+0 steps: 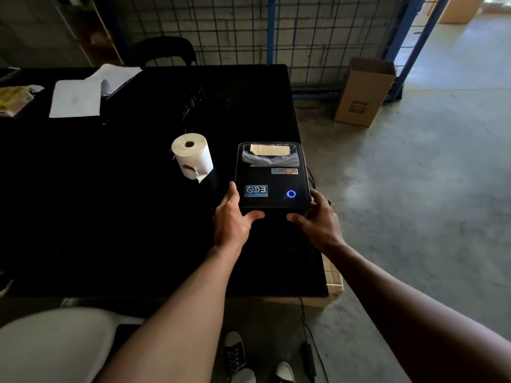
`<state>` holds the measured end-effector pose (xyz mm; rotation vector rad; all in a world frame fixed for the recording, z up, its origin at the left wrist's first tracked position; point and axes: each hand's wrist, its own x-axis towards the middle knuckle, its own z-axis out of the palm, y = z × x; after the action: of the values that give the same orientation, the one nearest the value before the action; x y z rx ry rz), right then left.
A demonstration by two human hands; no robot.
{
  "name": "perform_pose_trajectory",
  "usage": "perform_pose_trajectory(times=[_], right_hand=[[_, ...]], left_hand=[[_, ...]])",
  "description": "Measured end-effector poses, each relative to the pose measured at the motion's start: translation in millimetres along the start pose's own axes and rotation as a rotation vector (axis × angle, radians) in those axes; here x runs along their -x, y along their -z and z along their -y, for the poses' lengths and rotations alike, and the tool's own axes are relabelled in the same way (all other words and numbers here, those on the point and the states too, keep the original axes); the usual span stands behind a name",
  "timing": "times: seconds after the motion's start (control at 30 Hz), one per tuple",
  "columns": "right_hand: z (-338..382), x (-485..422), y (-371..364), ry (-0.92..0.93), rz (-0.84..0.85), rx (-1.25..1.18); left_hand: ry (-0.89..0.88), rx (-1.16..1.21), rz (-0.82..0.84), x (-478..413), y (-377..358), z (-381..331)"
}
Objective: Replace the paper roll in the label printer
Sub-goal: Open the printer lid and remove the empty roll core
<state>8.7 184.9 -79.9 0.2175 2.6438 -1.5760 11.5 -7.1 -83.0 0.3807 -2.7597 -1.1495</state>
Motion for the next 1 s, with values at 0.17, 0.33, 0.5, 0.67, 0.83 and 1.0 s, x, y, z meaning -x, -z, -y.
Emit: perform_pose_trajectory(times=[0.17,0.33,0.5,0.67,0.83,1.0], right_hand=[[1,0,2,-0.018,0.029,0.014],[2,-1,3,-0.029,0.027,0.078],[9,-3,9,-0.01,0.054,0.086],[31,-23,25,-0.014,0.048,0.096],[84,-62,34,-0.025,-0.095,0.075],[112,-104,34,-0.068,-0.135,-0.014]], left_hand=[[0.004,0.033,-0.007,-1,-1,1],[0.021,0.048,0.0,-2,0,0],[0.053,0.046,0.022,-4,10,-8],[0.01,0.09,-0.058,-24,36,-29],[-0.024,0.184,-0.085,-66,56,-61],[-0.031,0.22,-0.028,-113,60,-82]])
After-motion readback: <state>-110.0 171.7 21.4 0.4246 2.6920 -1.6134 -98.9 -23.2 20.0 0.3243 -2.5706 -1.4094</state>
